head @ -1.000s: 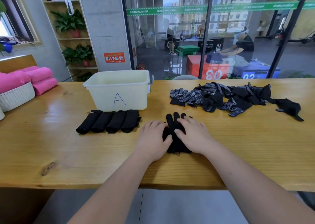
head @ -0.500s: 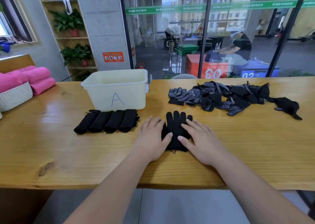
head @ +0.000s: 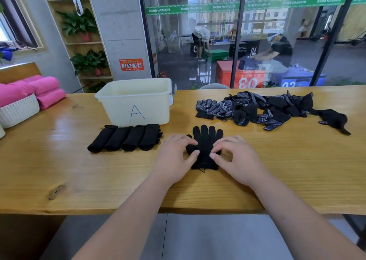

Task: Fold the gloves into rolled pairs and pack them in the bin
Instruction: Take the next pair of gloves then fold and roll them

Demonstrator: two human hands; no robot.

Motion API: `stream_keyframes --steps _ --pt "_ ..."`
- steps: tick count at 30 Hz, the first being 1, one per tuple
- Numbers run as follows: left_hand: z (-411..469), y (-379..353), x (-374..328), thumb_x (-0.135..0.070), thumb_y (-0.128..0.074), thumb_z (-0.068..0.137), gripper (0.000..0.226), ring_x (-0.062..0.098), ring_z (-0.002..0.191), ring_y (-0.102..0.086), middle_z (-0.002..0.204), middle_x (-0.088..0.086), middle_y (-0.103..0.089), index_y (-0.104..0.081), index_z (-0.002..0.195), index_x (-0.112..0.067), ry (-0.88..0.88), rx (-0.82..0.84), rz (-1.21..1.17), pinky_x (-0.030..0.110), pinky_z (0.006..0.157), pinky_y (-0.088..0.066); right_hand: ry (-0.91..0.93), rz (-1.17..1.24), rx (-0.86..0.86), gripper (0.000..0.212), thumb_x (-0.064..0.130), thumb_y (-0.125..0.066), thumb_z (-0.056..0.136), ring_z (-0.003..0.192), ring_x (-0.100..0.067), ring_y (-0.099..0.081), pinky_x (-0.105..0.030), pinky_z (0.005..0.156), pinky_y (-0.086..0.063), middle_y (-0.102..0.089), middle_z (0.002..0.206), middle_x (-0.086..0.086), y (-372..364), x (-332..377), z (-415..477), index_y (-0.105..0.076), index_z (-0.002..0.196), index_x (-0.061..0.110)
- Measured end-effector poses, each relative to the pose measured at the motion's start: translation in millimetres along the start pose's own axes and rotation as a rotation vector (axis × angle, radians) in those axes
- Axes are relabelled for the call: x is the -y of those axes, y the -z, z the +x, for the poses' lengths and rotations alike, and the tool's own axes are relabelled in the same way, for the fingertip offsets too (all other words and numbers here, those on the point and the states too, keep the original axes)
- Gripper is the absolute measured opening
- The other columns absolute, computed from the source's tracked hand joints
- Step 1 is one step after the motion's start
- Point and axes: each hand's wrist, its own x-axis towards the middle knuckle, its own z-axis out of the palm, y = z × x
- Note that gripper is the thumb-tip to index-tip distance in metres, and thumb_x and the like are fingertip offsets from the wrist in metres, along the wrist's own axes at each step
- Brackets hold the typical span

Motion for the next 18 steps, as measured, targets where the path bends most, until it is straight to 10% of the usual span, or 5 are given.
stream_keyframes --steps 18 --pt "-1.9 -2.9 -3.3 -0.040 -0.067 0.098 0.008 0.000 0.102 -0.060 0.105 -0.024 -0.065 -0.074 0.098 -0.037 -0.034 0.061 -0.024 0.032 0.092 -0.052 0.085 -0.096 0.058 0.020 0.052 -0.075 0.091 0.114 0.001 -0.052 -0.032 0.101 -0.048 -0.072 0.115 0.029 -1.9 -3.8 2.1 -0.081 0.106 0.040"
